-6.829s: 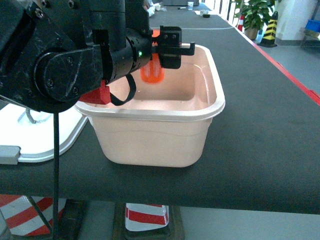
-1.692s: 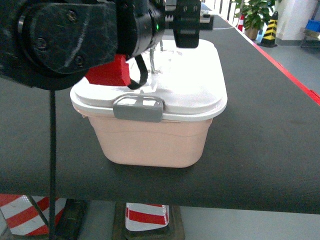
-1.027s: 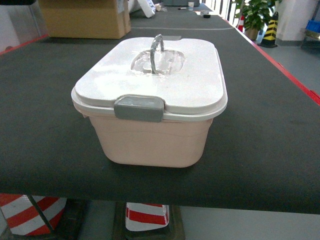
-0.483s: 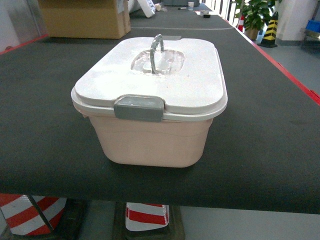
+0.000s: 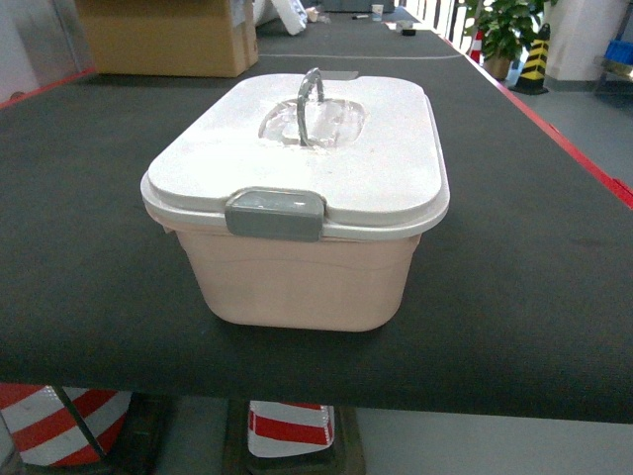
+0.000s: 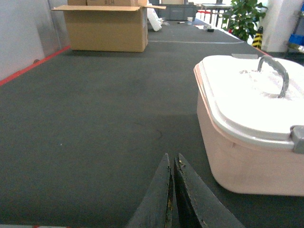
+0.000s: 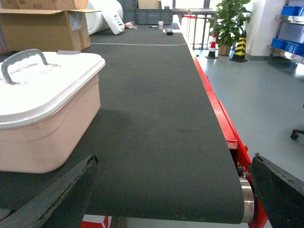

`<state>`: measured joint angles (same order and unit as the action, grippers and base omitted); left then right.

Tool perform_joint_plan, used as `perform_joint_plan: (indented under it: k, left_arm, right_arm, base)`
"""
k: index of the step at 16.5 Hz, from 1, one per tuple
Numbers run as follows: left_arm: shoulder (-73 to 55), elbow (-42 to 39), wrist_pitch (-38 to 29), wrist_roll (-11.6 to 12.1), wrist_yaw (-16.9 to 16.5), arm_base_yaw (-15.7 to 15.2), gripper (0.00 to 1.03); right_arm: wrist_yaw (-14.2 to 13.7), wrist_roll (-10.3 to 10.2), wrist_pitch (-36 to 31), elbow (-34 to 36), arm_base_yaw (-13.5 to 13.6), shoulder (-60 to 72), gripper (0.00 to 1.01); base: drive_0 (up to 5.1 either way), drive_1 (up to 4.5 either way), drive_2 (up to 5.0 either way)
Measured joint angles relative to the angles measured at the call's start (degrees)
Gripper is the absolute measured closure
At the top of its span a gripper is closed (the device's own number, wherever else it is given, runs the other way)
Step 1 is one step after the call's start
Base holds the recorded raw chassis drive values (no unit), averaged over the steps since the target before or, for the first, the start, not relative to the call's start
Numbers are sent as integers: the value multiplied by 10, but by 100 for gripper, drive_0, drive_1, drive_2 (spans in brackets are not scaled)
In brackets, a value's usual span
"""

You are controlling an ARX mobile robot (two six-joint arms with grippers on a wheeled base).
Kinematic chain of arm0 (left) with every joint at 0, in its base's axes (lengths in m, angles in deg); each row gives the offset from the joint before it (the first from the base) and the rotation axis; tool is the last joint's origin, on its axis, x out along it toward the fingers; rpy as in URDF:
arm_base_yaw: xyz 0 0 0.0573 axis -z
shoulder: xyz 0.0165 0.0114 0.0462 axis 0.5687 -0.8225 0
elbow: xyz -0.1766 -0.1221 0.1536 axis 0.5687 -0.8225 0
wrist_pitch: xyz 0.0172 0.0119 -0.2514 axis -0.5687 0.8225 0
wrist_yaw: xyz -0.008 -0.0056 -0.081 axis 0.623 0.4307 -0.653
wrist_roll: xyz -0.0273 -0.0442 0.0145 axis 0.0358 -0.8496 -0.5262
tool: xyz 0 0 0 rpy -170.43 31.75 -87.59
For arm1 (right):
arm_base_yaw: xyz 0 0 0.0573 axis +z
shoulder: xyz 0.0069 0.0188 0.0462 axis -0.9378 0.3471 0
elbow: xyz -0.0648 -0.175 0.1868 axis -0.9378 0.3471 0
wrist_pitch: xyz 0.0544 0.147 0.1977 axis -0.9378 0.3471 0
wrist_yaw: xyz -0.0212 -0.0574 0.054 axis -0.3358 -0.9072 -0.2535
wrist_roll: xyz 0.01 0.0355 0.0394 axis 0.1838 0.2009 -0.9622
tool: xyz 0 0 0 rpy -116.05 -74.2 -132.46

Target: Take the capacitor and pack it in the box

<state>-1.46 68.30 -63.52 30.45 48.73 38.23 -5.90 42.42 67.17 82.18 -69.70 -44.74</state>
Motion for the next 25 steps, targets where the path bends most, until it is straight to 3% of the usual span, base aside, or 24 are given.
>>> perform_joint_plan:
  k: [1,3,4,10,18,19,24,25]
  left_arm:
    - [30,-13,19,-1,-17,-40,101]
    - [72,-21,50,-1,-28,-33,101]
    - [81,-34,33,-1,-28,-34,101]
    - [194,-41,142,-1,-27,-35,101]
    - [274,-41,221,-1,-27,-35,101]
    - [336,-41,317,-1,-29,-35,101]
    - [364,-41,317,-2,-27,-35,101]
    - [364,-41,322,-2,-27,-35,91]
  right_arm:
    - [0,0,0,0,0,0,3]
    - [0,0,0,0,0,0,3]
    - [0,0,0,0,0,0,3]
    - [0,0,0,0,0,0,3]
    - [0,0,0,0,0,0,3]
    - [0,0,0,0,0,0,3]
    - [0,0,0,0,0,0,3]
    - [0,0,0,0,0,0,3]
  base:
    - [0,0,0]
    - [0,0,0]
    - [0,0,0]
    - [0,0,0]
    - [0,0,0]
    - [0,0,0]
    - [0,0,0]
    - [0,0,0]
